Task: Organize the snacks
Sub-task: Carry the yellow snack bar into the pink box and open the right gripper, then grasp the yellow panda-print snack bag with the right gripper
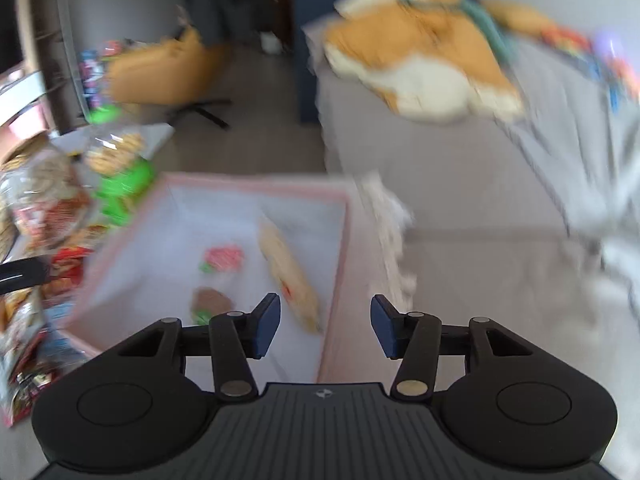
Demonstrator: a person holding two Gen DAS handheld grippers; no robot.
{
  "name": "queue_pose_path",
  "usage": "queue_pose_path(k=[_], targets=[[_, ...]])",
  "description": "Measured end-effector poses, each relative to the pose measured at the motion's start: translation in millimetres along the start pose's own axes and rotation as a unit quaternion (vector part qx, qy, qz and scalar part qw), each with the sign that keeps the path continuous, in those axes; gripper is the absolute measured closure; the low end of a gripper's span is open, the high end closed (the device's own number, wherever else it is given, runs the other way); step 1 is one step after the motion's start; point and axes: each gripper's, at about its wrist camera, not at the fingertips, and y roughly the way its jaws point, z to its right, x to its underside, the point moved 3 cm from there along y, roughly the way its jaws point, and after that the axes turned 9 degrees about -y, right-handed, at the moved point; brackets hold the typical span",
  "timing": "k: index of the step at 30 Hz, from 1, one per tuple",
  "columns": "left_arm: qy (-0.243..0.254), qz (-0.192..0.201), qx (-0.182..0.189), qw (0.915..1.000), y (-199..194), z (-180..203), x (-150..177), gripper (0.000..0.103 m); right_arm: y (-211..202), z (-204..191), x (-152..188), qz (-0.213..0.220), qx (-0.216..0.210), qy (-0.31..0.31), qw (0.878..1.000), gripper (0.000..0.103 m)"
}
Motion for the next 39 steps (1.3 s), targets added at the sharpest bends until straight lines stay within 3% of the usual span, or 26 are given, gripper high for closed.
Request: queue_pose_path(k=[2, 5, 9, 13, 16, 22, 28, 31, 34, 37, 39], targets=[[-0.005, 0.02, -0.028, 0.9994, -23, -22, 5, 0.081, 18, -3, 3, -0.023, -0.034, 0.019, 0.999, 0.061], [-0.026, 0.031, -0.066, 0.997, -44, -53, 11, 0.081, 34, -20, -4, -0.01, -0.001, 0.007, 1.0, 0.06], [-0.03, 0.019, -0.082, 0.996, -53, -75, 20, 0.081, 55, -41, -25, 0.019, 0.021, -0.023, 0.999, 0.06], [-0.023, 0.01, -0.095, 0.9952, -66, -80, 38, 0.081, 42, -51, -33, 0.037, 0.035, -0.034, 0.998, 0.059], [-0.015, -0.001, -0.08, 0.9967, -72, -74, 57, 0.081, 12, -58, -32, 0.066, 0.038, -0.045, 0.996, 0.055], [0.072, -0.036, -0.06, 0.995, -68, -32, 89, 0.081, -36, -101, -34, 0.081, -0.061, -0.082, 0.991, 0.054], [0.126, -0.034, -0.141, 0.9813, -61, -34, 101, 0.074, -41, -199, -31, 0.047, -0.183, -0.154, 0.97, 0.042], [0.076, -0.027, -0.136, 0.9873, -75, -59, 88, 0.075, -33, -247, -29, 0.032, -0.191, -0.2, 0.96, 0.042], [-0.022, 0.008, -0.104, 0.9942, -95, -95, 62, 0.076, -19, -275, -36, 0.02, -0.203, -0.197, 0.959, 0.042], [-0.087, 0.053, -0.135, 0.9855, -97, -132, 36, 0.076, 6, -286, -51, -0.007, -0.233, -0.155, 0.96, 0.04], [-0.113, 0.051, -0.157, 0.9797, -86, -151, 23, 0.076, 27, -291, -63, -0.022, -0.248, -0.127, 0.96, 0.039]])
